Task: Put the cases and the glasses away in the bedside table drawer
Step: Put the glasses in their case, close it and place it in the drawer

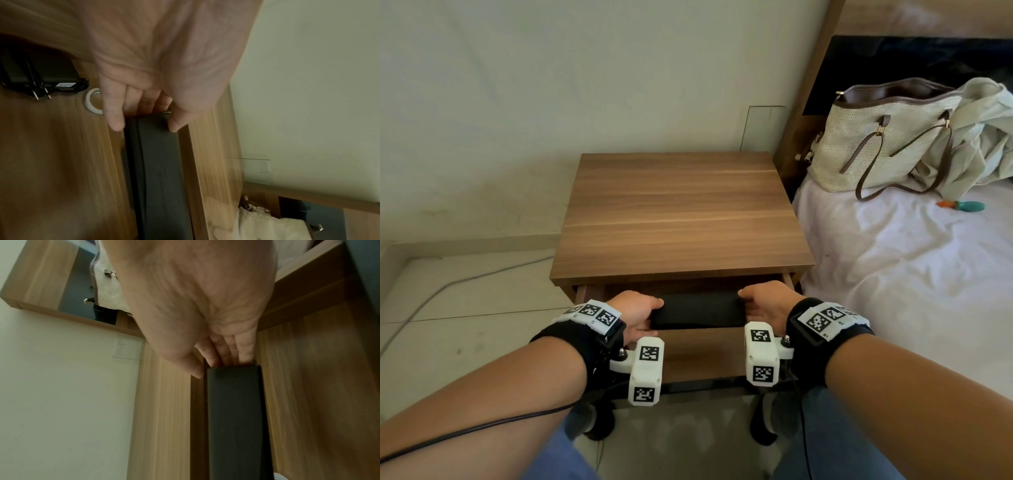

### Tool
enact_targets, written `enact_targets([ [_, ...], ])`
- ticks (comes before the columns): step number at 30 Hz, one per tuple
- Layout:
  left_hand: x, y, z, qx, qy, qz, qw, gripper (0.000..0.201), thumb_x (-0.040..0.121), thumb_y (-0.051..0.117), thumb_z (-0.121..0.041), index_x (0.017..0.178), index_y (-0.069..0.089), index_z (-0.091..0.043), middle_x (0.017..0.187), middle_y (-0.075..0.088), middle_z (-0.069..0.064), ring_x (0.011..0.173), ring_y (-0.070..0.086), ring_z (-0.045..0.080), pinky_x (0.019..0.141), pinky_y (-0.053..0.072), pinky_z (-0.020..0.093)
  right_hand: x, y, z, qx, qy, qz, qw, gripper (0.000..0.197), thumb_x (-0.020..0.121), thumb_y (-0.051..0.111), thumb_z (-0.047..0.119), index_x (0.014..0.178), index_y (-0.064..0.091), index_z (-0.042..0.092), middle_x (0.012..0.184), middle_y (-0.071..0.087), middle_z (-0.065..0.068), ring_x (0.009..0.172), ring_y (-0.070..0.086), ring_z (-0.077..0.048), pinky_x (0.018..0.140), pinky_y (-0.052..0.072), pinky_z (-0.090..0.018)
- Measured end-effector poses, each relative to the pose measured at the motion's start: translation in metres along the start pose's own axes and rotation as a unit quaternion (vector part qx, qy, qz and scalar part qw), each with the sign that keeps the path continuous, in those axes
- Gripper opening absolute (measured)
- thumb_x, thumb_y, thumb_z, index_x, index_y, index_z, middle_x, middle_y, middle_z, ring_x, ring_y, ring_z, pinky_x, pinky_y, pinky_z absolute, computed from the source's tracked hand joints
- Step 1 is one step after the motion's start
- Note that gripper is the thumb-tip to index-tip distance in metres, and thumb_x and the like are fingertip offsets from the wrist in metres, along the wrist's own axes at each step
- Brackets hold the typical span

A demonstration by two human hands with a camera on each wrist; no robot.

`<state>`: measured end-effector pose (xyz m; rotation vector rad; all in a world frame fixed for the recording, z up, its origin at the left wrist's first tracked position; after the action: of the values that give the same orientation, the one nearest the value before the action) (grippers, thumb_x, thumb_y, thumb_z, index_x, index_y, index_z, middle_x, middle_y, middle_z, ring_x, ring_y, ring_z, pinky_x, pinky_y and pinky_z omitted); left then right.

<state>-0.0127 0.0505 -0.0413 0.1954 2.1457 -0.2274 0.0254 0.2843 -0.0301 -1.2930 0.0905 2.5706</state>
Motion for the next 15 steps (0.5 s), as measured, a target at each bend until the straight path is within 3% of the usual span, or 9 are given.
enact_targets([
  [6, 0.021, 0.018, 0.02, 0.064, -0.042, 0.03, 0.997, 0.043, 0.098, 0.054, -0.024, 0.135, 0.046, -0.003, 0.125, 0.06, 0.021, 0.099, 0.064, 0.033, 0.064, 0.052, 0.036, 0.018, -0.008, -0.026, -0.03, 0.064, 0.022, 0.997, 0.021, 0.1, 0.04, 0.018, 0.091, 0.052, 0.003, 0.081, 0.056, -0.013, 0.069, 0.055, -0.023, 0.054, 0.043, -0.031],
  [9, 0.034, 0.026, 0.026, 0.079, -0.06, 0.039, 0.994, 0.04, 0.098, 0.053, -0.03, 0.129, 0.049, -0.005, 0.112, 0.063, 0.017, 0.088, 0.064, 0.029, 0.057, 0.05, 0.034, 0.033, -0.008, -0.036, -0.025, 0.085, 0.024, 0.996, 0.023, 0.1, 0.04, 0.021, 0.087, 0.05, 0.006, 0.076, 0.048, -0.01, 0.064, 0.048, -0.021, 0.054, 0.042, -0.031],
  [12, 0.049, 0.031, 0.031, 0.095, -0.077, 0.037, 0.992, 0.037, 0.098, 0.053, -0.03, 0.125, 0.049, -0.005, 0.097, 0.063, 0.015, 0.082, 0.065, 0.029, 0.06, 0.053, 0.035, 0.049, -0.01, -0.042, -0.009, 0.099, 0.026, 0.995, 0.024, 0.1, 0.039, 0.025, 0.093, 0.05, 0.005, 0.08, 0.05, -0.011, 0.066, 0.049, -0.022, 0.055, 0.042, -0.031],
  [15, 0.066, 0.039, 0.037, 0.095, -0.099, 0.044, 0.99, 0.034, 0.1, 0.048, -0.033, 0.121, 0.049, -0.007, 0.098, 0.062, 0.015, 0.094, 0.065, 0.032, 0.078, 0.054, 0.041, 0.067, -0.018, -0.046, -0.006, 0.11, 0.019, 0.994, 0.026, 0.101, 0.036, 0.025, 0.1, 0.05, 0.004, 0.089, 0.056, -0.015, 0.072, 0.054, -0.026, 0.058, 0.044, -0.034],
])
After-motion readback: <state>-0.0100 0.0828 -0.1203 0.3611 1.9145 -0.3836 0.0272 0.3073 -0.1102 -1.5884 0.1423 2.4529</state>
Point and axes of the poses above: each hand's wrist, its own x-axis towards the middle knuckle, its own y-axis out of the palm, z = x × y, the point moved 8 cm from there along x, towards the middle knuckle
